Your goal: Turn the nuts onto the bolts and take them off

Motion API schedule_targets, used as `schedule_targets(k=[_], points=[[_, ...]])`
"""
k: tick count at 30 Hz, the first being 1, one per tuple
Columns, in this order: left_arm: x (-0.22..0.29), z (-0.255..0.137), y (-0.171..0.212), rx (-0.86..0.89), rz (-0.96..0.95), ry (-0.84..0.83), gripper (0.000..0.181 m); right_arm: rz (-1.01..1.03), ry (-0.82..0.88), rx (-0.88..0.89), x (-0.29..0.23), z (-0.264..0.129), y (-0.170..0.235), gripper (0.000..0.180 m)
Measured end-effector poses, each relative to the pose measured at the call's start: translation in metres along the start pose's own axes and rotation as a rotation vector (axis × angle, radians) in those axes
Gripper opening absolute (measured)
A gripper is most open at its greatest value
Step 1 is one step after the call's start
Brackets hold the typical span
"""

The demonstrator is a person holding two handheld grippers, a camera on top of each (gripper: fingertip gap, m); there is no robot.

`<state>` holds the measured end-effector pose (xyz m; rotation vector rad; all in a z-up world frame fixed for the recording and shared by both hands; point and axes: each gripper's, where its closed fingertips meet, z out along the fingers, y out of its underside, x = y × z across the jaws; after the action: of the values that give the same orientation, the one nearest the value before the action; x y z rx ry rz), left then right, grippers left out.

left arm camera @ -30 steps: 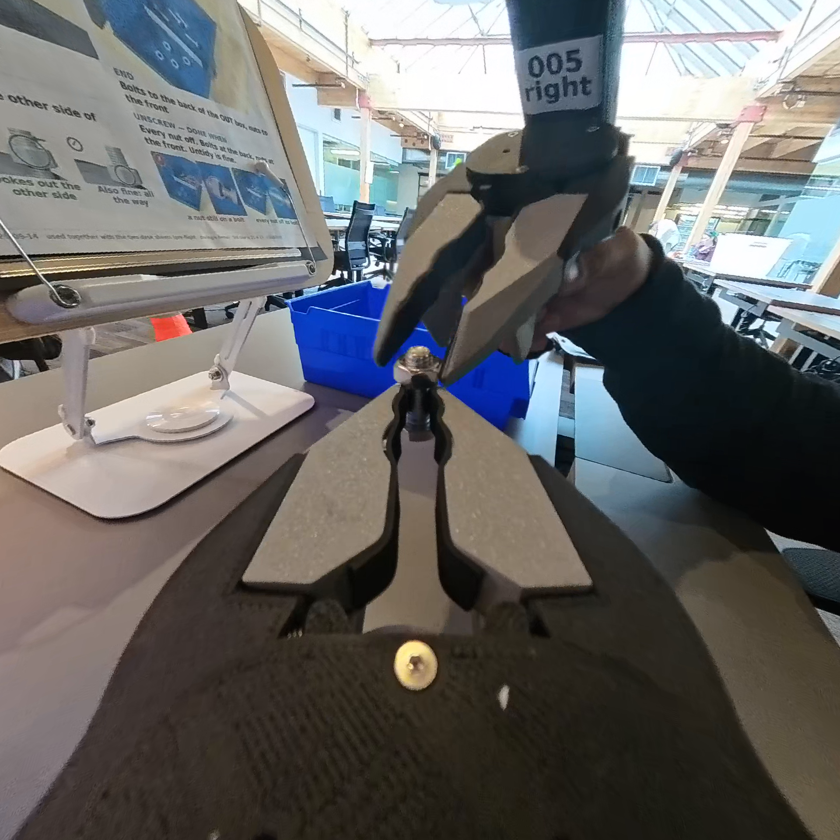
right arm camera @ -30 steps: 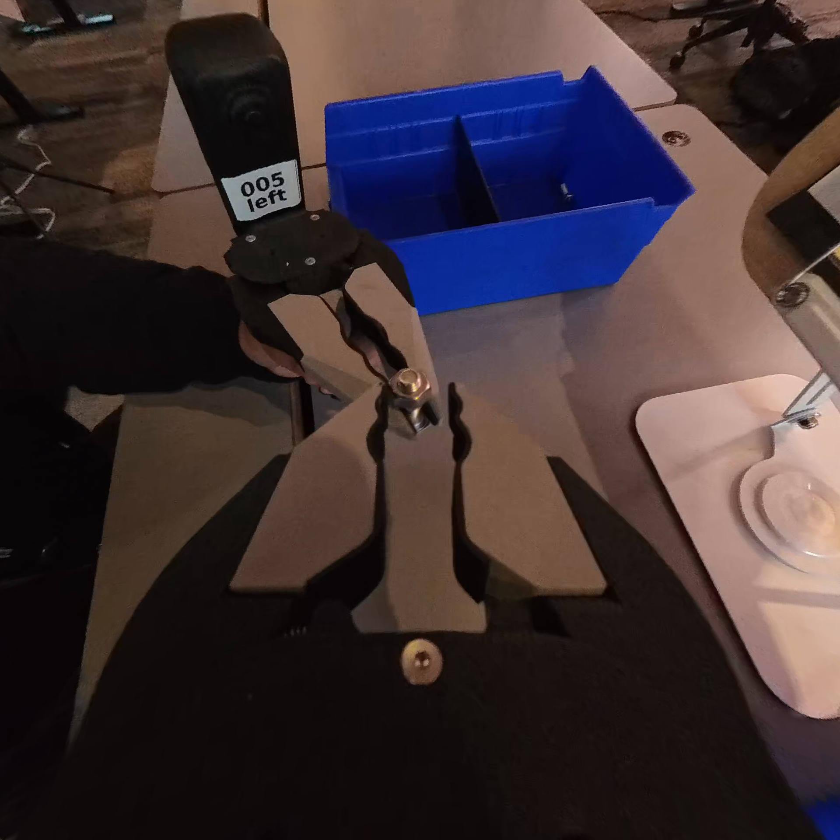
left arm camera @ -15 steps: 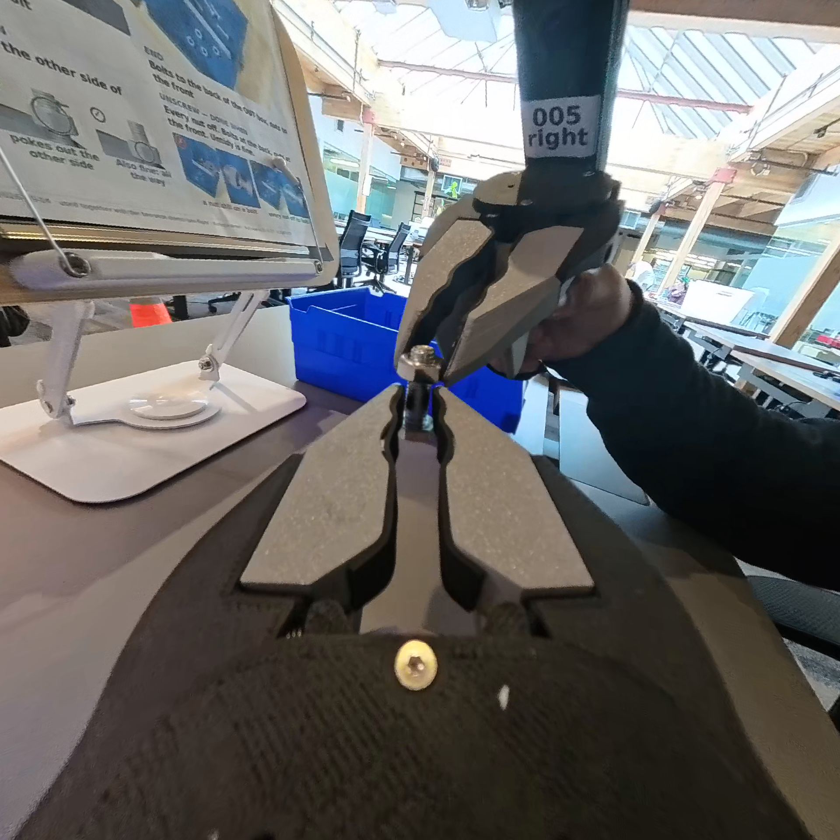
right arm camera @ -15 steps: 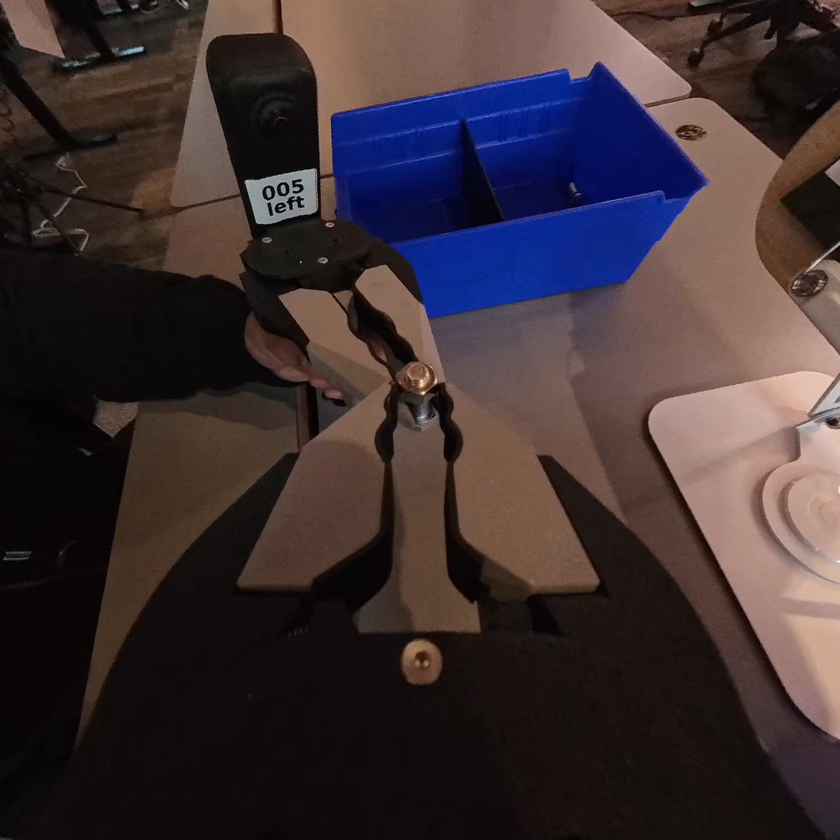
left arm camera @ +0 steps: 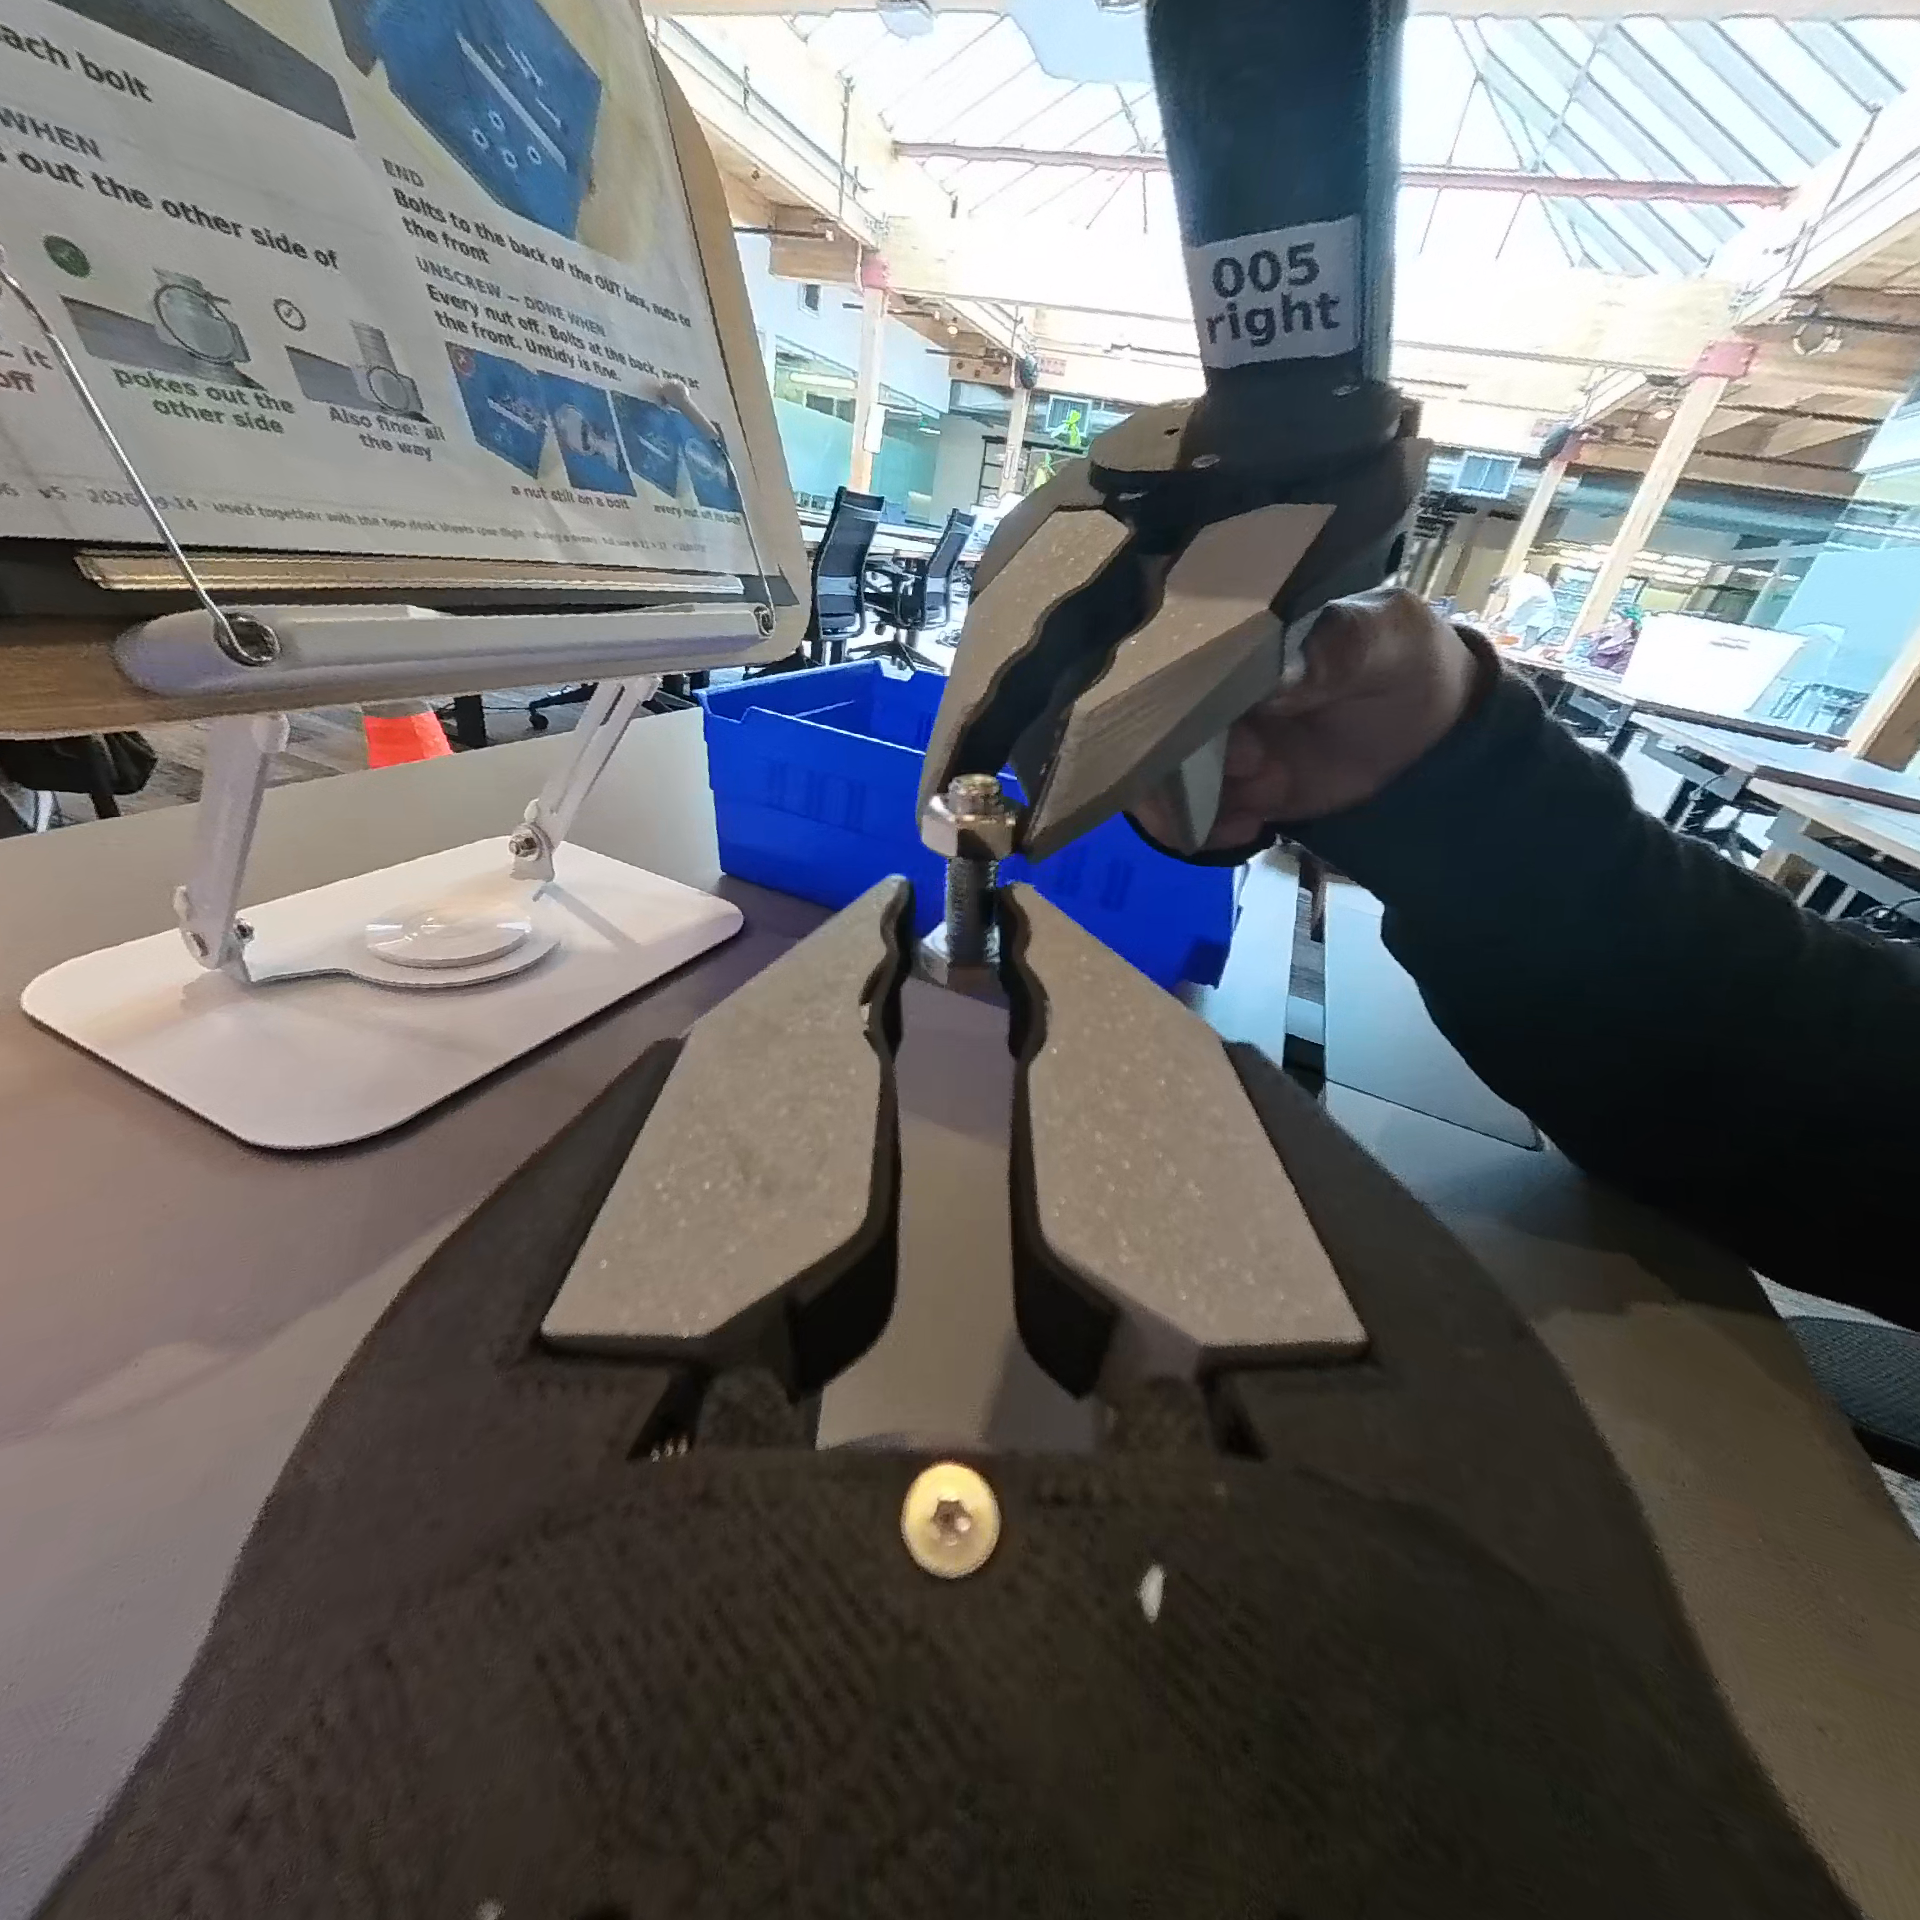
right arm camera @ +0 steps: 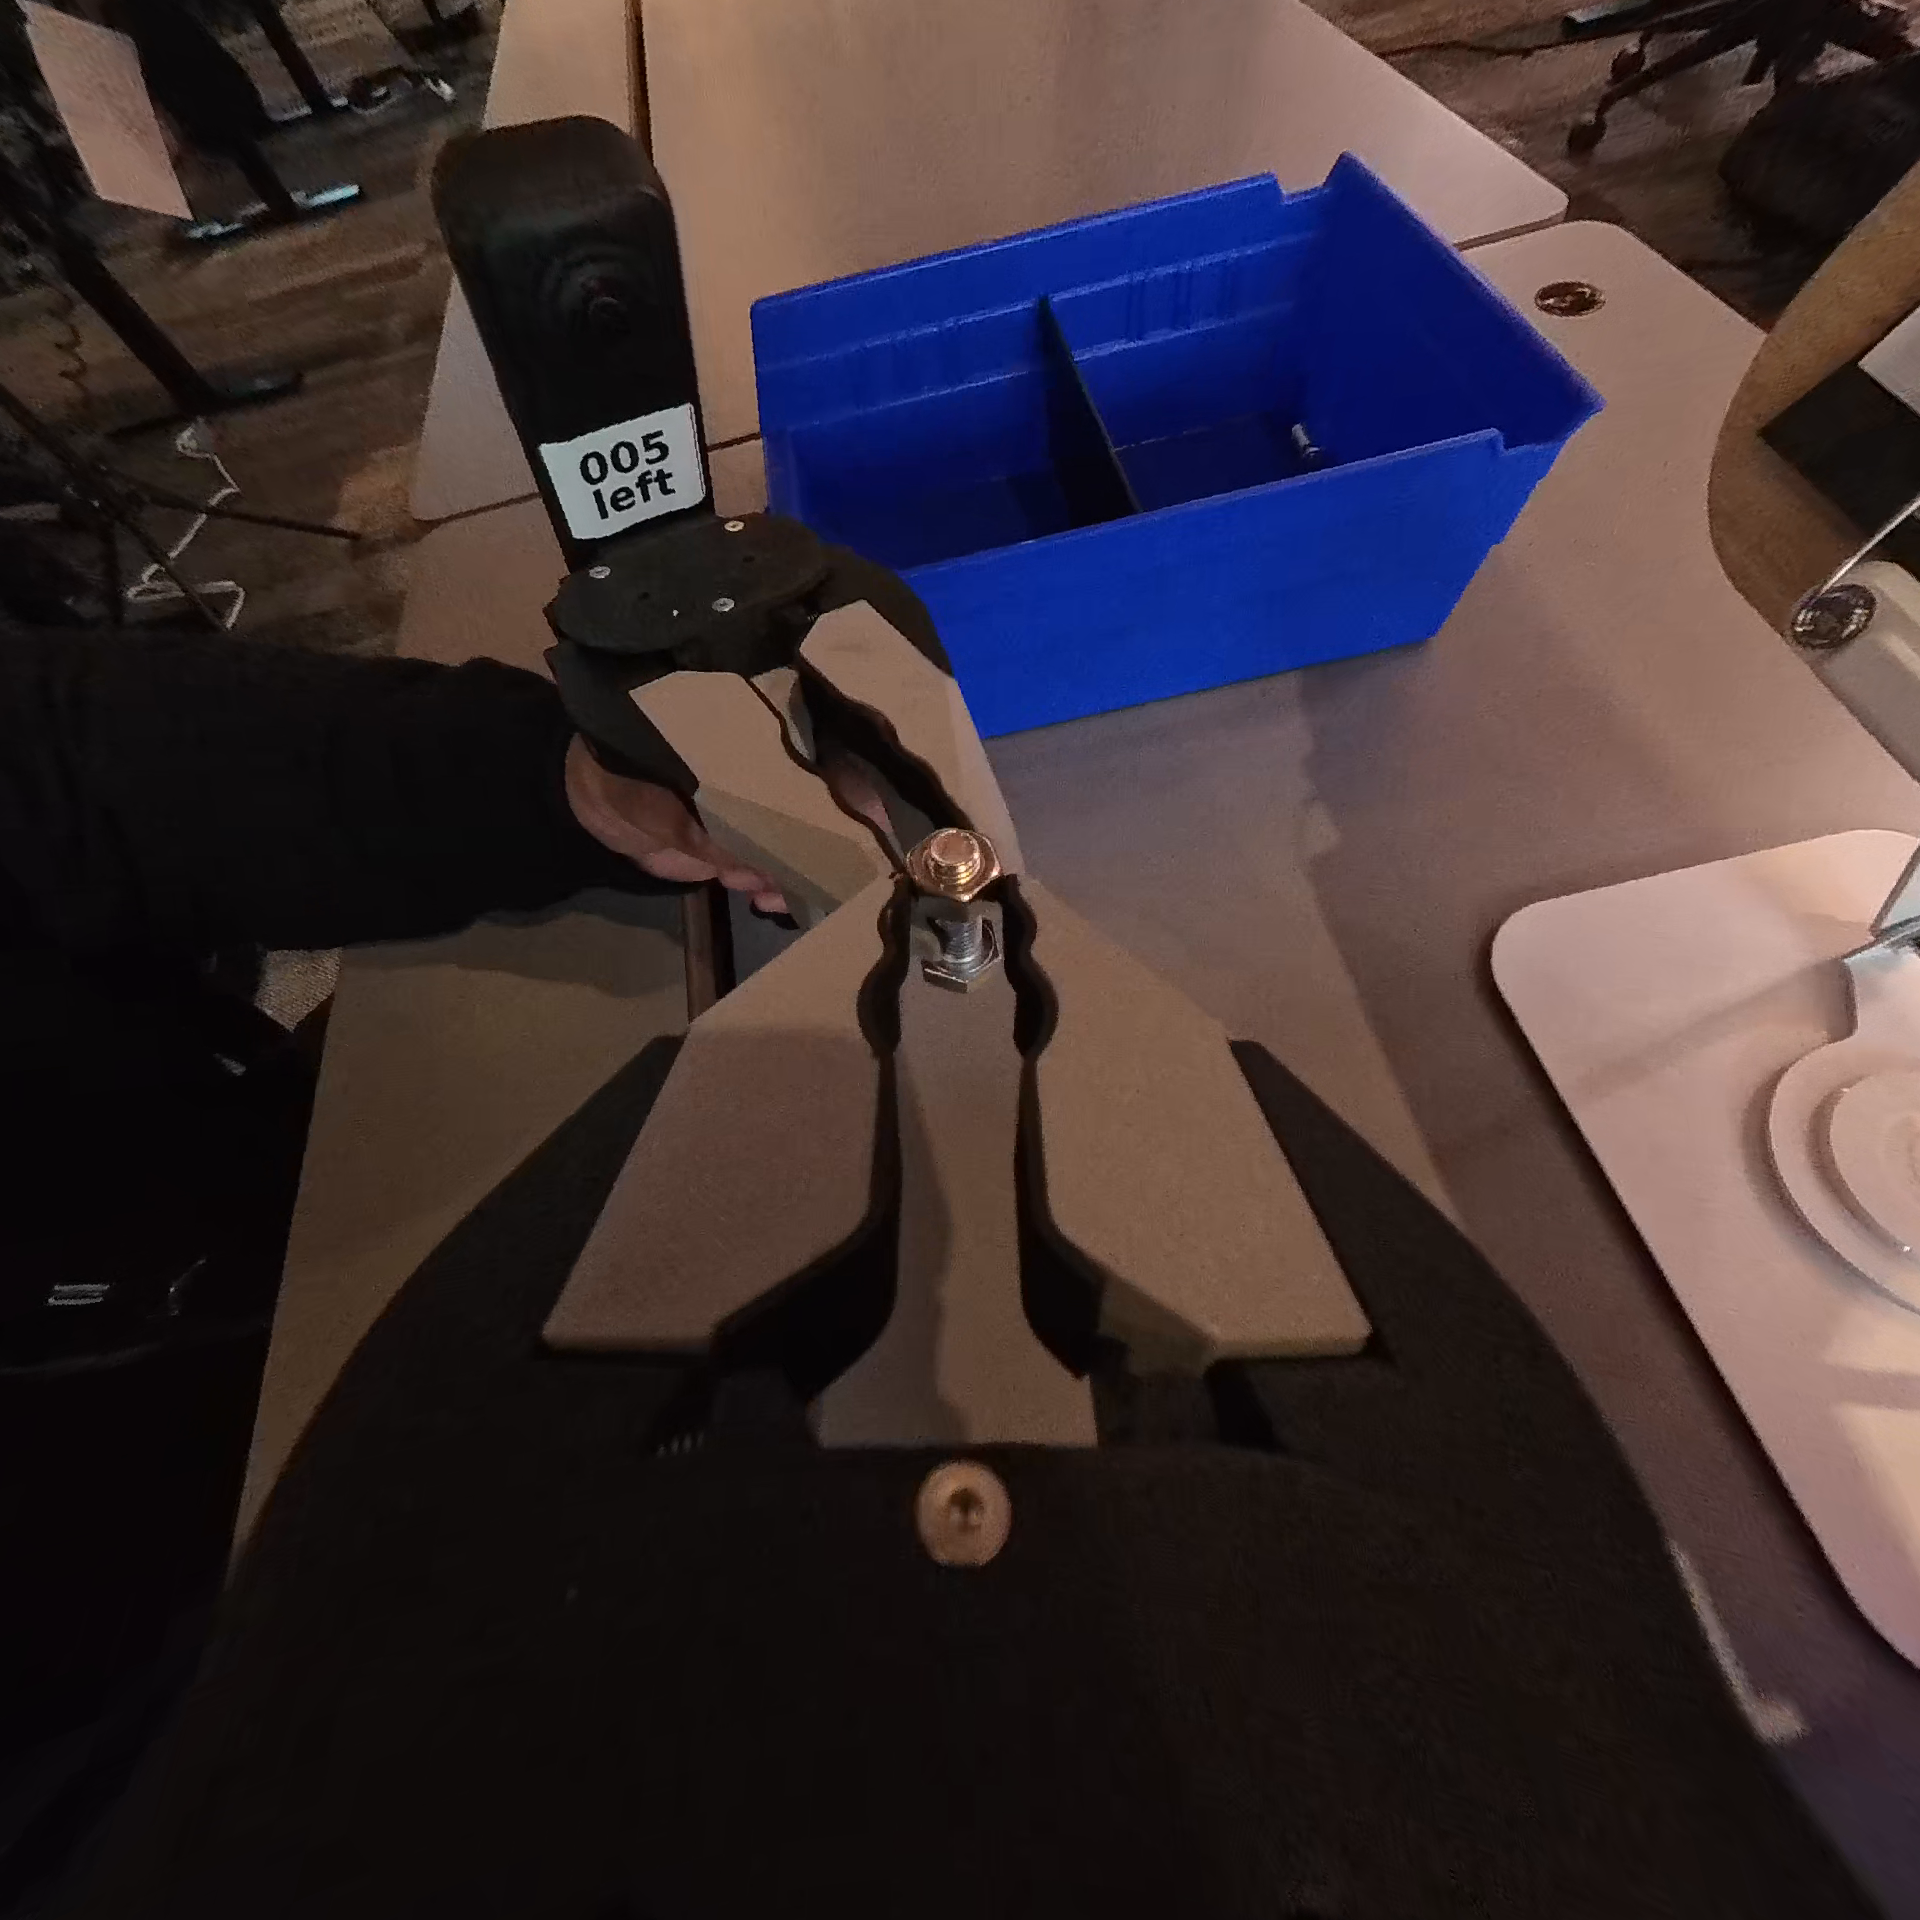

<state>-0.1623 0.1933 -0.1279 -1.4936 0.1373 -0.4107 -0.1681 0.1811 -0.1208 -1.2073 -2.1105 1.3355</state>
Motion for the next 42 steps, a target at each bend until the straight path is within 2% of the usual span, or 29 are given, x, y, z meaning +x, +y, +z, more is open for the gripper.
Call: schedule_targets(k=[18, 25, 42], points=[[0.002, 0.001, 0.003, -0.022, 0.025, 0.01, 0.023, 0.004, -0.018, 0.024, -0.001, -0.003, -0.004, 0.014], [0.009, 0.003, 0.005, -0.026, 0.045, 0.031, 0.015, -0.014, -0.03, 0.018, -0.009, 0.003, -0.005, 0.014], [0.011, 0.001, 0.001, -0.045, 0.083, 0.016, 0.015, 0.005, -0.057, 0.049, -0.011, 0.0, -0.009, 0.014]])
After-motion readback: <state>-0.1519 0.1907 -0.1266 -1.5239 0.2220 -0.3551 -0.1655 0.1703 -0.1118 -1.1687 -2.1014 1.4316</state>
